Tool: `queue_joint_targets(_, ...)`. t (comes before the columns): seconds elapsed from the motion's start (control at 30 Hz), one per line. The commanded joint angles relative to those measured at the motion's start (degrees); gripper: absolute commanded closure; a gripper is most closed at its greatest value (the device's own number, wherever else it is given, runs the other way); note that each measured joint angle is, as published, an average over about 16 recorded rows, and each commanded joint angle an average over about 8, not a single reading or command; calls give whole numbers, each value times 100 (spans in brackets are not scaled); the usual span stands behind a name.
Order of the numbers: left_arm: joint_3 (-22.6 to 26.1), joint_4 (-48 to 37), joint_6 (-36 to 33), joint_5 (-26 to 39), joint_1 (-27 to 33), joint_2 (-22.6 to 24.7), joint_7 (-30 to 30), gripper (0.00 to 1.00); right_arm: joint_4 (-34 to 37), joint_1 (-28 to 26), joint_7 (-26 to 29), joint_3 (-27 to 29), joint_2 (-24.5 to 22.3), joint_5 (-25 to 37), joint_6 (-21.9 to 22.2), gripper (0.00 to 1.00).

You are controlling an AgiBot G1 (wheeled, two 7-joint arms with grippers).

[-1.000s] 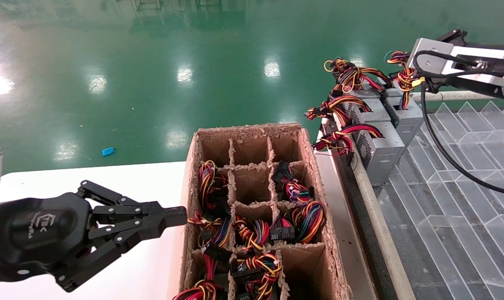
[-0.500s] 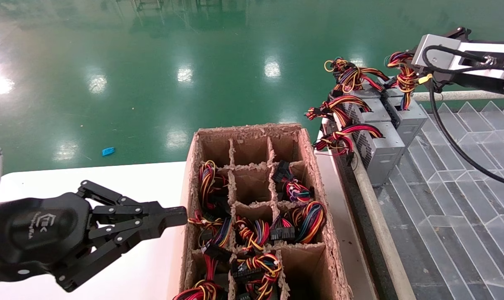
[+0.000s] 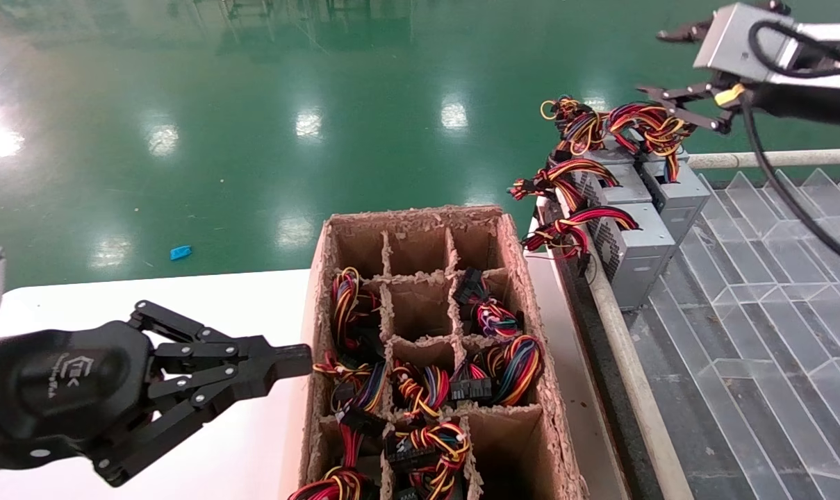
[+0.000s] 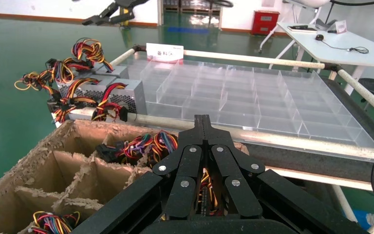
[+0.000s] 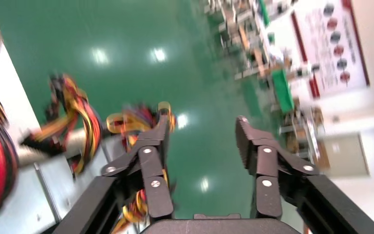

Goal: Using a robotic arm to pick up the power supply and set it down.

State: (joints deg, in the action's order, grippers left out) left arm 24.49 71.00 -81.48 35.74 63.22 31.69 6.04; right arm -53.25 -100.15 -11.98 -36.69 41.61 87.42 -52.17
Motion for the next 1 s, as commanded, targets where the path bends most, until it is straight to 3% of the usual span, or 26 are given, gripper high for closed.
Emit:
queue_joint_targets(0.03, 0, 0, 0, 0, 0, 0, 0, 100, -49, -20, -129, 94, -57, -293, -213, 0)
queue_joint_targets(0.47, 0, 0, 0, 0, 0, 0, 0, 100, -374, 585, 175, 464, -184, -1168, -840, 0)
queue_joint_targets(0.5, 0, 0, 0, 0, 0, 0, 0, 92, -407, 648, 216, 495, -194, -1233, -888, 0)
queue_joint_targets(0.73, 0, 0, 0, 0, 0, 0, 0, 4, -634, 1098, 504, 715, -259, -1698, -1233, 0)
queue_joint_targets(0.77, 0, 0, 0, 0, 0, 0, 0, 0, -666, 1161, 544, 746, -268, -1764, -1282, 0)
queue_joint_targets(1.0, 0, 0, 0, 0, 0, 0, 0, 0, -895, 1613, 834, 968, -334, -2232, -1629, 0)
